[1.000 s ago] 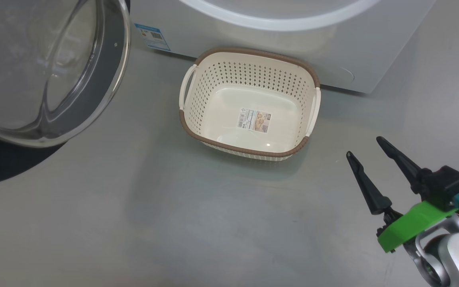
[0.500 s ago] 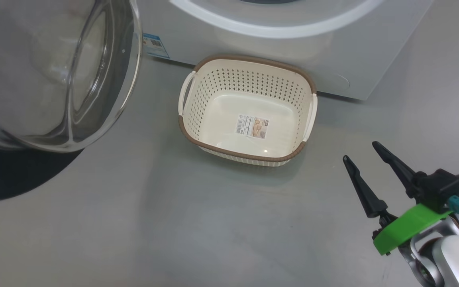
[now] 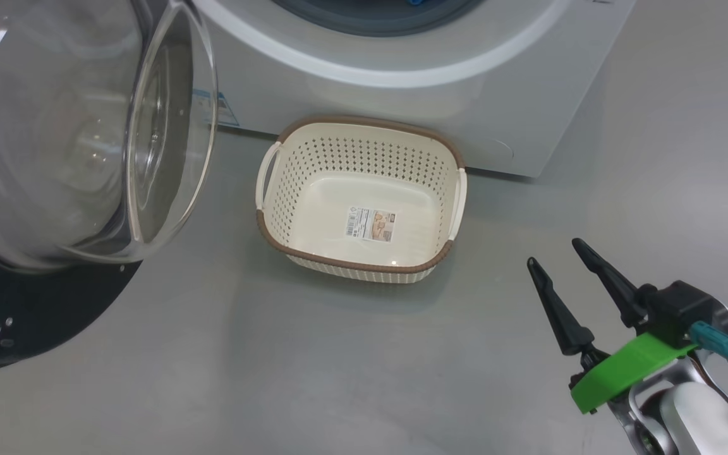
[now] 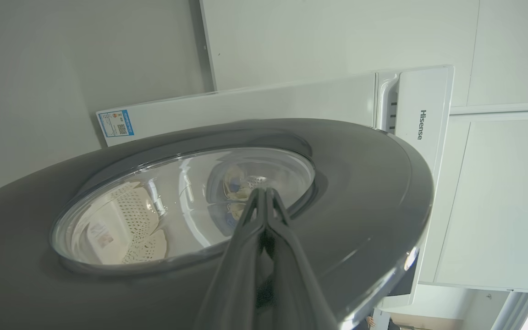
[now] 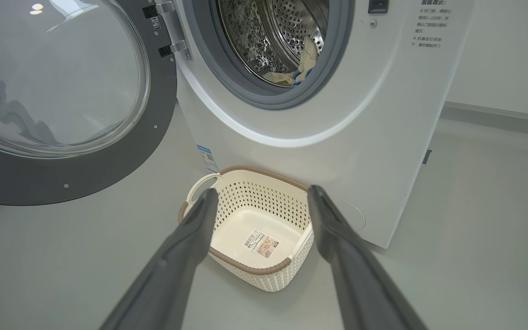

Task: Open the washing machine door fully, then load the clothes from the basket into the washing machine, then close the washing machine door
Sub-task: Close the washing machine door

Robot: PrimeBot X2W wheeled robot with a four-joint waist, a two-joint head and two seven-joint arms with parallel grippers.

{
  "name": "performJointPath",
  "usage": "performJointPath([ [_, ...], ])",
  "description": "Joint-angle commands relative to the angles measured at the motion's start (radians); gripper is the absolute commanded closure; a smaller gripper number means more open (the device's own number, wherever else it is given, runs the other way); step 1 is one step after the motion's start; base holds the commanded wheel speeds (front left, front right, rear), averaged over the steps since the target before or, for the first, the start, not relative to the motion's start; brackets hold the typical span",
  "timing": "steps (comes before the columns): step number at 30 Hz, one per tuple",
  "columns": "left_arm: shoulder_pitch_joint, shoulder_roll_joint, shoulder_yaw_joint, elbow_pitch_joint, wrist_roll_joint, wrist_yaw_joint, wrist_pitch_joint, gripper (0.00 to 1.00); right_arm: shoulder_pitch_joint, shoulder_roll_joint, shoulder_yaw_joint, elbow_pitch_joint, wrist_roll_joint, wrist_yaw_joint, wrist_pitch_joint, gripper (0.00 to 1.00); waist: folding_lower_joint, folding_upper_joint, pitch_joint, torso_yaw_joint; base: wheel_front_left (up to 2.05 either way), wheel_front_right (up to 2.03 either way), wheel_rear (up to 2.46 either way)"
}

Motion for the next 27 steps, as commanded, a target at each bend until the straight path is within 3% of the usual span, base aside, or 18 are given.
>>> performJointPath([
  [1,-0.001,0.05,0.023,-0.048,-0.007,0.004,0.017,1.0,-0.024,-0.006,0.019,-0.022,0.007,0.003,-0.013,0.0,0.0,0.0,-0.013,-0.016,0.0,0.0,0.0],
  [10,0.008,0.03,0.042,-0.074,-0.045,0.01,0.045,1.0,-0.019,0.009,0.022,0.012,0.015,0.003,-0.037,0.0,0.0,0.0,-0.04,-0.065,0.0,0.0,0.0],
  [27,0.038,-0.04,-0.037,-0.128,-0.062,-0.011,0.116,1.0,-0.029,0.027,0.022,0.039,0.017,0.003,-0.055,0.0,0.0,0.0,-0.046,-0.069,0.0,0.0,0.0],
])
